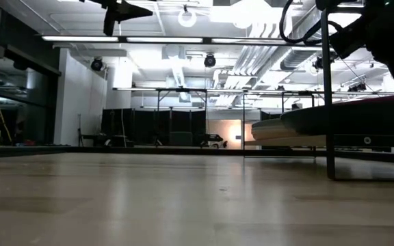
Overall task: Place and stack plates onto a shelf
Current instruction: Adjust the stacked colored plates, then return to Home Position
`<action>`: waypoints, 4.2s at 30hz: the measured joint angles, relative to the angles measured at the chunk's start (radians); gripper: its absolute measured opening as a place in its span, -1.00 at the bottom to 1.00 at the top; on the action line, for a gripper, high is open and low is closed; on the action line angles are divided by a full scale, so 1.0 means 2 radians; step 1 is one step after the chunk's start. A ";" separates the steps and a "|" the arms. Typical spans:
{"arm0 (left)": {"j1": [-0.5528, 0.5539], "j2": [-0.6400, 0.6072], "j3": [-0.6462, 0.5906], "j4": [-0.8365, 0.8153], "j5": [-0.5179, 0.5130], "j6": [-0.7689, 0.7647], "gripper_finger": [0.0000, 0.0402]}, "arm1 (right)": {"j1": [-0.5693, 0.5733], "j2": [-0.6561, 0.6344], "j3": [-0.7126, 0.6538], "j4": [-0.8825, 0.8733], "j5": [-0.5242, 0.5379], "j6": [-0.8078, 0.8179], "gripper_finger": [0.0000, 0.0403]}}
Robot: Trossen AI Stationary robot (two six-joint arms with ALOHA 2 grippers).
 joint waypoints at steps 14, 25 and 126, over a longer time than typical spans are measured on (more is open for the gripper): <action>0.000 0.000 0.000 0.009 0.000 0.000 -0.28 | -0.007 0.008 0.000 -0.008 0.013 0.101 -1.00; 0.000 0.000 0.000 0.009 0.000 0.003 -0.28 | -0.030 0.048 0.000 -0.008 0.021 0.117 -1.00; -0.080 -0.302 -0.326 0.118 0.052 -0.001 -1.00 | -0.040 -0.214 0.000 0.416 0.157 -0.201 -1.00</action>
